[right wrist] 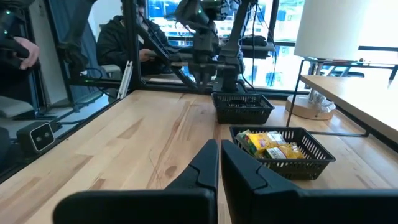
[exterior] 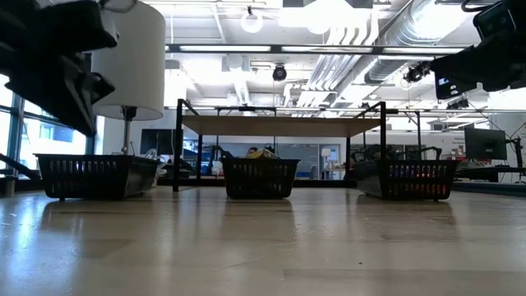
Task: Pick & Place Office Desk Supplies
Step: Put the left black bin on the shelf
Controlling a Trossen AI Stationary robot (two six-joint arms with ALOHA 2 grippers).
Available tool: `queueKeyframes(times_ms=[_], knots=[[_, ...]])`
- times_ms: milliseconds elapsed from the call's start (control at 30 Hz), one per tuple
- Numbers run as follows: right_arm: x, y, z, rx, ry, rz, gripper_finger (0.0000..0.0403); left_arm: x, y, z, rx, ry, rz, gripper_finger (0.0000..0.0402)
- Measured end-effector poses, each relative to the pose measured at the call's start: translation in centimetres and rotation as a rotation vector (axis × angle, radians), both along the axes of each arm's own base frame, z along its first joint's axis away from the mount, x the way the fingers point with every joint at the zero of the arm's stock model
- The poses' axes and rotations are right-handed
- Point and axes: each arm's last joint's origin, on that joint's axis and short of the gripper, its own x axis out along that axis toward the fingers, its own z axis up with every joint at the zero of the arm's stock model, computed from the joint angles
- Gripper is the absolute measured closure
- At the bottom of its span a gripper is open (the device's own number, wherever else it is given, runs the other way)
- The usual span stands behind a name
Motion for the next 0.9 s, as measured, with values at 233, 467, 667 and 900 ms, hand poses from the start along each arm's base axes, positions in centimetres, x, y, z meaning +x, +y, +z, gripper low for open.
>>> queueKeyframes(times_ms=[233,467,667,900], knots=[[0.0,0.0,0.0,0.0,0.0,0.001,0.0395,1.2,-0.1,-0.8,0.096,0.057,0.078,0.0317],[0.0,0.0,0.0,0.003,0.001,0.001,0.0395,1.5,0.0,-0.8,0.111,0.053,0.098,0.0225],[0.0,0.0,0.0,0.003,0.001,0.002,0.0395,1.5,0.6,-1.3,0.127,0.1,0.135,0.0207],[0.0,0.0,0.0,0.003,0.001,0.002,0.0395,2.2,0.7,-3.2,0.158,0.195,0.174,0.0207]])
